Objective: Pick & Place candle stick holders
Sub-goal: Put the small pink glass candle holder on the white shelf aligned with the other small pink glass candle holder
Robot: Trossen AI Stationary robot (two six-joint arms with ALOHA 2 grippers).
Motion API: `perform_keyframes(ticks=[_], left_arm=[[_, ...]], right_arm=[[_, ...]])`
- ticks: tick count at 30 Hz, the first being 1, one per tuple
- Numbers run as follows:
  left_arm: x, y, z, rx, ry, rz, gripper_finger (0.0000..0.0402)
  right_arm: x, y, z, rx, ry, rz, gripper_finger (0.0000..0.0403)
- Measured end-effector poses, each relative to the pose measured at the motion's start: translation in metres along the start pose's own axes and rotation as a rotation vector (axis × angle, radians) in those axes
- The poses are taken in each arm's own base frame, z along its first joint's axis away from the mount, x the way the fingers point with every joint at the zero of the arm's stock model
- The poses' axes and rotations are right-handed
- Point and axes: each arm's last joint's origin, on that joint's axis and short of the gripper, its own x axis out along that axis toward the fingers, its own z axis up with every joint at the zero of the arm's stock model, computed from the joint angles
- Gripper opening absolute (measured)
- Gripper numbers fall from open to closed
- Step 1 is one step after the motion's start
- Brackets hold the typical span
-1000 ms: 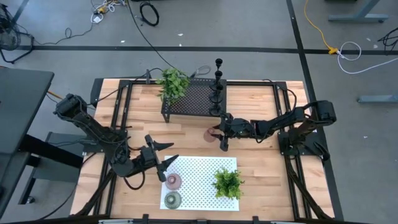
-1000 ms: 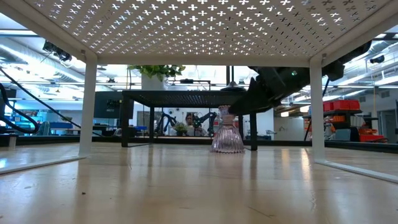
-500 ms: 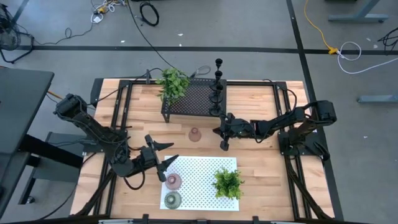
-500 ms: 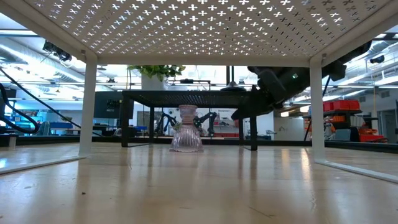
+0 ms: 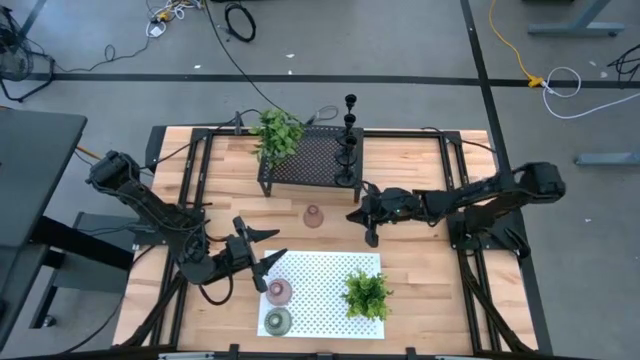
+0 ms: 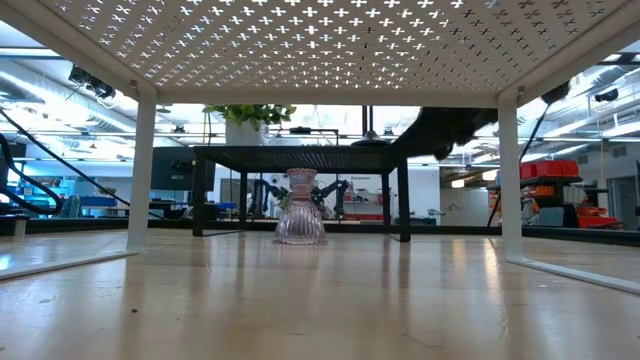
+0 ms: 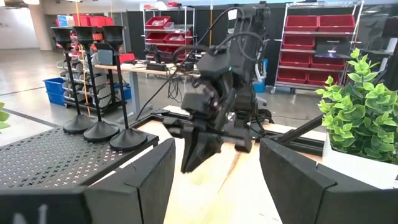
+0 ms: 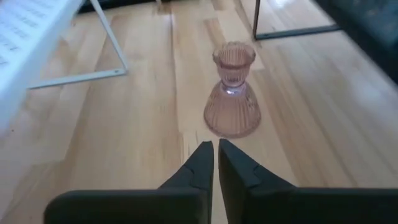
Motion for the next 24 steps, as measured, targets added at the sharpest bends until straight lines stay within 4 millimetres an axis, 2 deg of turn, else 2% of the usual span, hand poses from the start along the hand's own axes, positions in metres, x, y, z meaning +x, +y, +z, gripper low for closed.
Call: perform_keyframes(ticks=[7,13,19,24], left_arm=[[-0.001,0.0,-0.004,0.045,0.015,0.016,0.0232],[-0.01,0.008,0.004,0.145,0.004,0.238,0.0205],[-0.007,0.028,0.024,0.212,0.012,0.309,0.0179],[0.008,0.055,0.018,0.224,0.073,0.263,0.0177]], right_arm=[[-0.03,0.022,0.019,-0.027,-0.111,0.056,0.0005],[-0.054,0.034,0.033,-0.079,-0.217,0.079,0.0004],[-0.061,0.036,0.037,-0.101,-0.25,0.082,0.0008],[-0.061,0.036,0.036,-0.116,-0.248,0.081,0.0008]])
